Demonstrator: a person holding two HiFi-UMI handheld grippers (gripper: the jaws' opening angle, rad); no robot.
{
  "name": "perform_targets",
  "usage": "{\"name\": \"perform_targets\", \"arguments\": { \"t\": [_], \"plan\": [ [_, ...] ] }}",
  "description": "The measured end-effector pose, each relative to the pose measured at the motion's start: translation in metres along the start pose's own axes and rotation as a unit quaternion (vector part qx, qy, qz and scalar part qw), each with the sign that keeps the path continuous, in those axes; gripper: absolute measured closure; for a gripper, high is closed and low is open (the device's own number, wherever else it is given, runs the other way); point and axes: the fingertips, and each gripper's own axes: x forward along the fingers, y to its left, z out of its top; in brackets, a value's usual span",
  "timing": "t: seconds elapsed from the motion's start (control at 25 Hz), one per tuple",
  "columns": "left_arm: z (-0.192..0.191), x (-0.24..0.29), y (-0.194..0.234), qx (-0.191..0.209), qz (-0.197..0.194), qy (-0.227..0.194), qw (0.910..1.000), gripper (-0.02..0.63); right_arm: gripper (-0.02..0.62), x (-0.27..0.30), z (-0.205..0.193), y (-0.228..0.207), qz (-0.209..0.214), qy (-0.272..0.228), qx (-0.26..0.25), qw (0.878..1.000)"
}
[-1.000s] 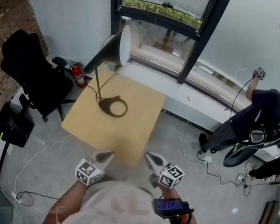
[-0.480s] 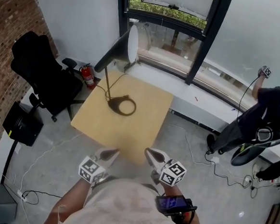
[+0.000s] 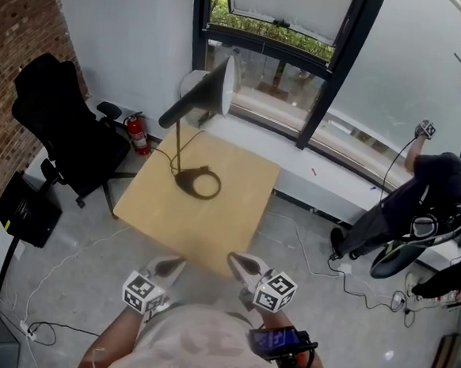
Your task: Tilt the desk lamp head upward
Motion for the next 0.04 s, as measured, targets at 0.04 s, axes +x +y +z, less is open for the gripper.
{"name": "perform_targets", "arguments": {
  "t": [0.04],
  "plan": [
    [-0.0015,-0.0033,-0.0003,-0.002,0.0,0.0,1.0,0.604,0.581,0.0011,-0.0034,0.0026,0.001,0.003,0.002,1.0]
  ]
}}
